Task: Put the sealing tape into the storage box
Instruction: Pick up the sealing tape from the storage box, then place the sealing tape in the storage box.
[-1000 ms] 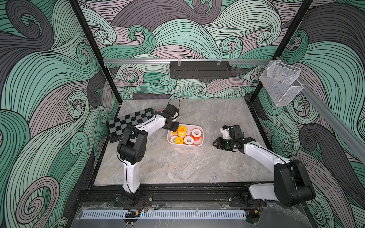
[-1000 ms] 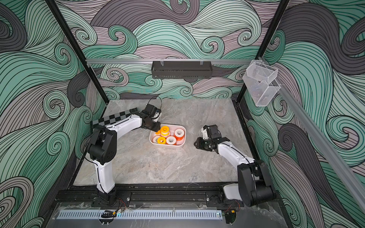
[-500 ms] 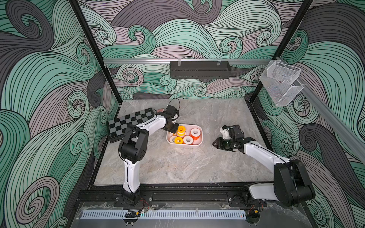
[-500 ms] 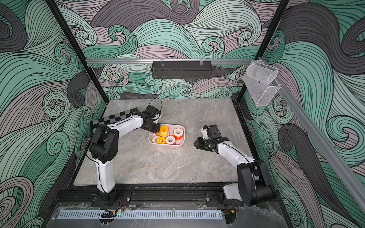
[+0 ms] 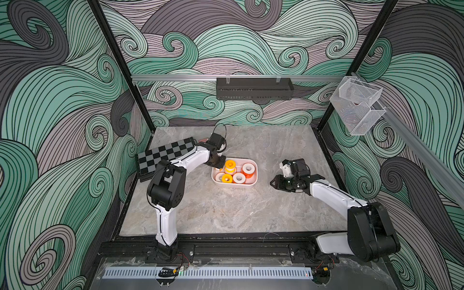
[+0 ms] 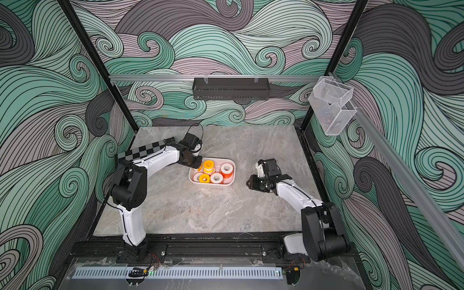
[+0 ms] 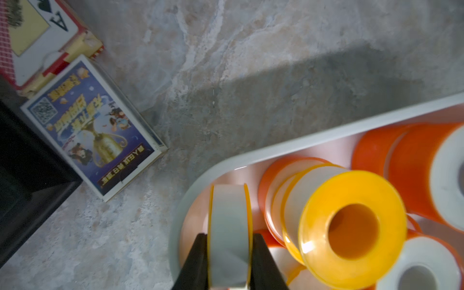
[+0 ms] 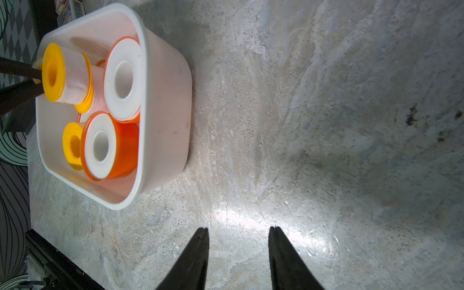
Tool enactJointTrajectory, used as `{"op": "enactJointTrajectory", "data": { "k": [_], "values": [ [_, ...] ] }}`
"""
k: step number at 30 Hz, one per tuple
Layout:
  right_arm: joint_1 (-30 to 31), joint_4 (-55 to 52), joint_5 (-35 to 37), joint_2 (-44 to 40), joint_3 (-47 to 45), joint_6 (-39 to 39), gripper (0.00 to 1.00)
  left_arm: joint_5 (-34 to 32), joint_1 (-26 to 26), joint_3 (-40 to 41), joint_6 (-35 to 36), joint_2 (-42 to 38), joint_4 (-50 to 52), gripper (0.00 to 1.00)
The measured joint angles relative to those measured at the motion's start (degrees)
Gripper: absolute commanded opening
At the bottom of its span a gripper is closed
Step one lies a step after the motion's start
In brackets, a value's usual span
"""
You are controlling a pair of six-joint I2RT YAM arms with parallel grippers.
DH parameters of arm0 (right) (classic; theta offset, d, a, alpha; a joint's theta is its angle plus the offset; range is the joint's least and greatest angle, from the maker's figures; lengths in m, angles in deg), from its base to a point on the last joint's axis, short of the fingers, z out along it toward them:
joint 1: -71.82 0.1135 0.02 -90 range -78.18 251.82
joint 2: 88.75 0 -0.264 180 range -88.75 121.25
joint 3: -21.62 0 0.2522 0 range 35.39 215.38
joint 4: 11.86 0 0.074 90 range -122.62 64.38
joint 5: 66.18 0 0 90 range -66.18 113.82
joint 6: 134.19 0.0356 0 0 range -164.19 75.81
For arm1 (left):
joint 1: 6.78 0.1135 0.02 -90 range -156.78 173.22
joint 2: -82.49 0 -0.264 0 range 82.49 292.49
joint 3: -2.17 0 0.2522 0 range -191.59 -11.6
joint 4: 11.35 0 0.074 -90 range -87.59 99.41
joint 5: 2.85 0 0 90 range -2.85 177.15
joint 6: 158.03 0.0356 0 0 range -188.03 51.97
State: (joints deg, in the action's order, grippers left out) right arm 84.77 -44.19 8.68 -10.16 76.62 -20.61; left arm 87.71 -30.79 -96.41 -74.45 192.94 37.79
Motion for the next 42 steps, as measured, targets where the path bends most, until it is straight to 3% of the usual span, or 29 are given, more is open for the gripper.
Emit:
{"op": "enactJointTrajectory", "data": {
  "k": [8,17,27,42],
  "values": [
    [0.00,0.39,-0.11,0.00,0.00,0.02,0.43,2.82,-0.57,1.27,-5.55,-10.27,0.87,0.22],
    [0.00,0.83,-0.61,0.00,0.00,0.22,0.43,16.28,-0.57,12.83,-12.28,-18.43,-1.99,0.23],
    [0.00,0.85,-1.11,-0.02,0.00,0.22,0.43,25.44,-0.55,18.27,-15.67,-18.40,-8.48,0.23],
    [0.00,0.81,-1.09,-0.66,0.00,0.20,0.44,27.17,-0.11,19.87,-15.93,-15.30,-12.39,0.24]
  ]
}}
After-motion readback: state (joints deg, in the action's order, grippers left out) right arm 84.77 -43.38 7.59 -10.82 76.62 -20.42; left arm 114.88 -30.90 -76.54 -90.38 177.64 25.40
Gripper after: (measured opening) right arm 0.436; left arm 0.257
